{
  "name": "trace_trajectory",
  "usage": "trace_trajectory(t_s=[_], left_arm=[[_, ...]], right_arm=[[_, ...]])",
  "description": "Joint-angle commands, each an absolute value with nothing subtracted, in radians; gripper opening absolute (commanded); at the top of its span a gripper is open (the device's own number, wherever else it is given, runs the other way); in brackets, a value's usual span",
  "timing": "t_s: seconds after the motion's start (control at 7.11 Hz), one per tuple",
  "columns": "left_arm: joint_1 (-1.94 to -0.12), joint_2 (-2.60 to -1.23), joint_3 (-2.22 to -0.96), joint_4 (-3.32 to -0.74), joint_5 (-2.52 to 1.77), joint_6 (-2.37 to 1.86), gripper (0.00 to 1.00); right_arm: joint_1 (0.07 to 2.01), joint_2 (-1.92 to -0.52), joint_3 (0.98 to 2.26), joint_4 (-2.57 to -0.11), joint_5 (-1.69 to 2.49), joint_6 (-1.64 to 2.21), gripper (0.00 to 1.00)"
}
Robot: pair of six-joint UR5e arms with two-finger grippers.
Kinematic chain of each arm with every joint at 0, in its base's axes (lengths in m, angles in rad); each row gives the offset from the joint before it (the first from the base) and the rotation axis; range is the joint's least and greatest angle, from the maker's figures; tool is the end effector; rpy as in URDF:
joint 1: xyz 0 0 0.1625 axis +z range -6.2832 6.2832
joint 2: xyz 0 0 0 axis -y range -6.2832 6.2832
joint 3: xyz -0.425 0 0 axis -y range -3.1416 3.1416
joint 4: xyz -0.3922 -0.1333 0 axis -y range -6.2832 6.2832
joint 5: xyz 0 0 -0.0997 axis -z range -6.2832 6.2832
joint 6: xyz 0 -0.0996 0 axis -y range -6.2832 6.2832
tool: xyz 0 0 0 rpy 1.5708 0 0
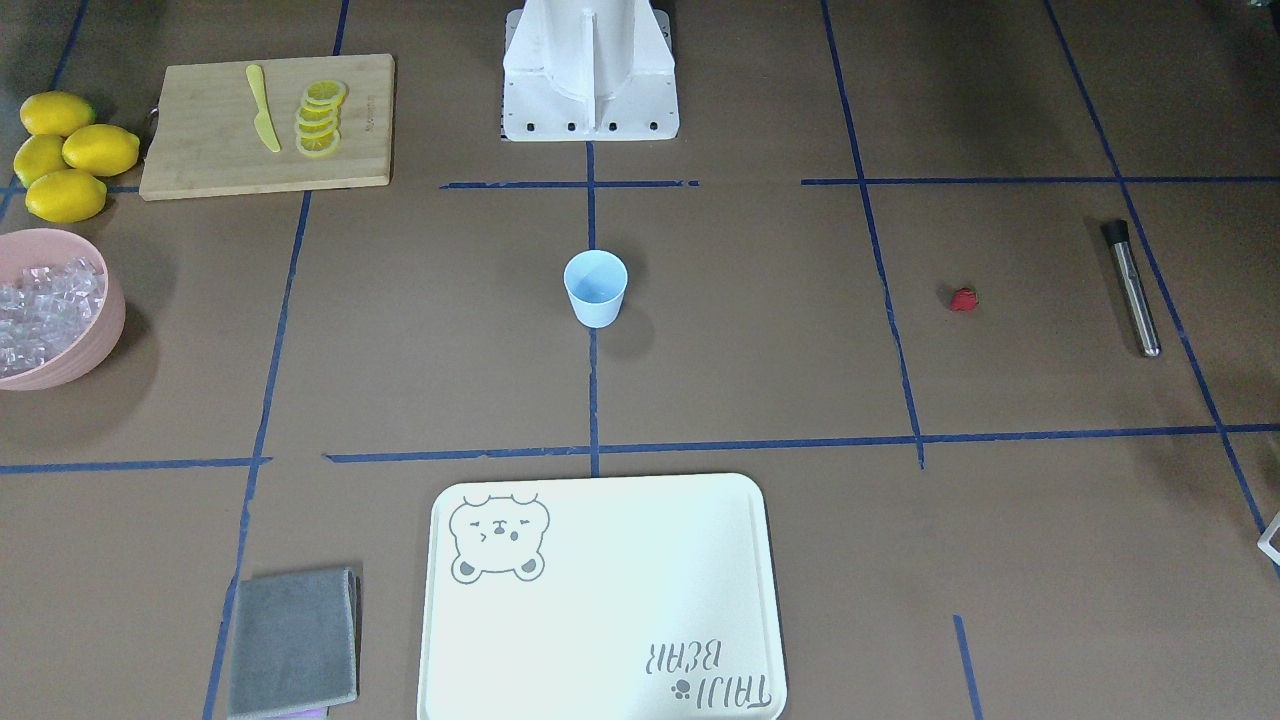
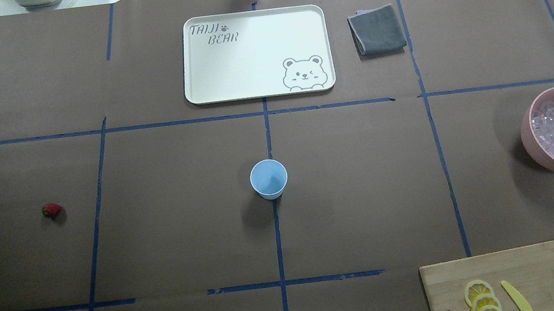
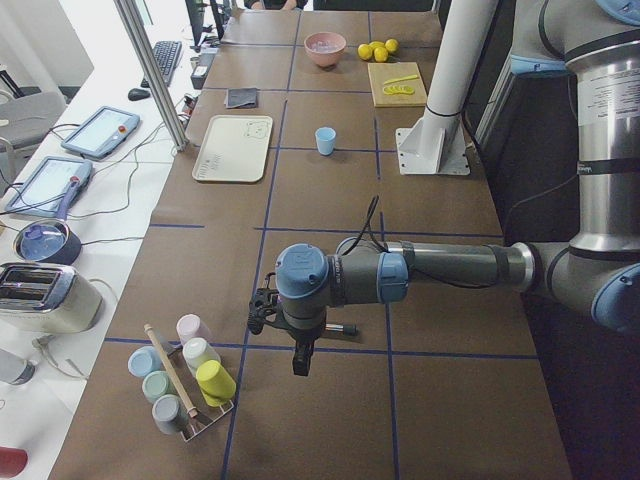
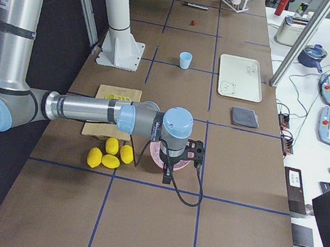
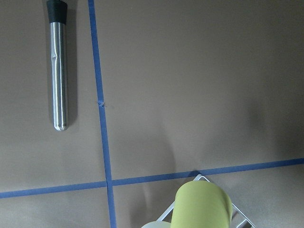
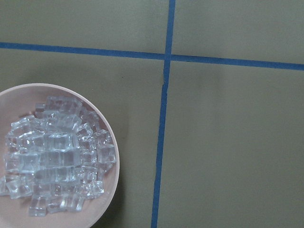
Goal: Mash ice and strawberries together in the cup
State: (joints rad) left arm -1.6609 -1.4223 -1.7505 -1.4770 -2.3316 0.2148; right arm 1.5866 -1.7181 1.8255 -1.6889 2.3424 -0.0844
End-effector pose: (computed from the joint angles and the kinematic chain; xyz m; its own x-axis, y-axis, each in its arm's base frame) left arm -0.1025 -0.4166 0.6488 0.7201 0.1062 -0.6857 -0.0652 0.9942 0.0856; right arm 0.0706 -0.4254 0.6133 0.7154 -0.0656 0.6957 0.0447 0.9978 0.0481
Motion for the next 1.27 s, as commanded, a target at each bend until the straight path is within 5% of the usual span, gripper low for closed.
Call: trace_trajectory(t_s=[0.0, 0.7, 1.12], left_arm=[[-1.661, -1.424, -1.752, -1.477, -2.332, 0.213, 1.00], [-1.661, -1.416, -1.755, -1.482, -2.333, 0.215, 1.00], [-1.661, -1.416, -1.753, -1.483, -2.333, 0.215, 1.00]], right_arm=[[1.585, -1.718, 1.827, -1.687, 2.342, -0.084, 1.00], [1.427, -1.690, 1.848, -1.437, 2.345, -0.007, 1.00], [1.214, -1.693, 1.855, -1.176, 2.321, 0.448, 0.99]])
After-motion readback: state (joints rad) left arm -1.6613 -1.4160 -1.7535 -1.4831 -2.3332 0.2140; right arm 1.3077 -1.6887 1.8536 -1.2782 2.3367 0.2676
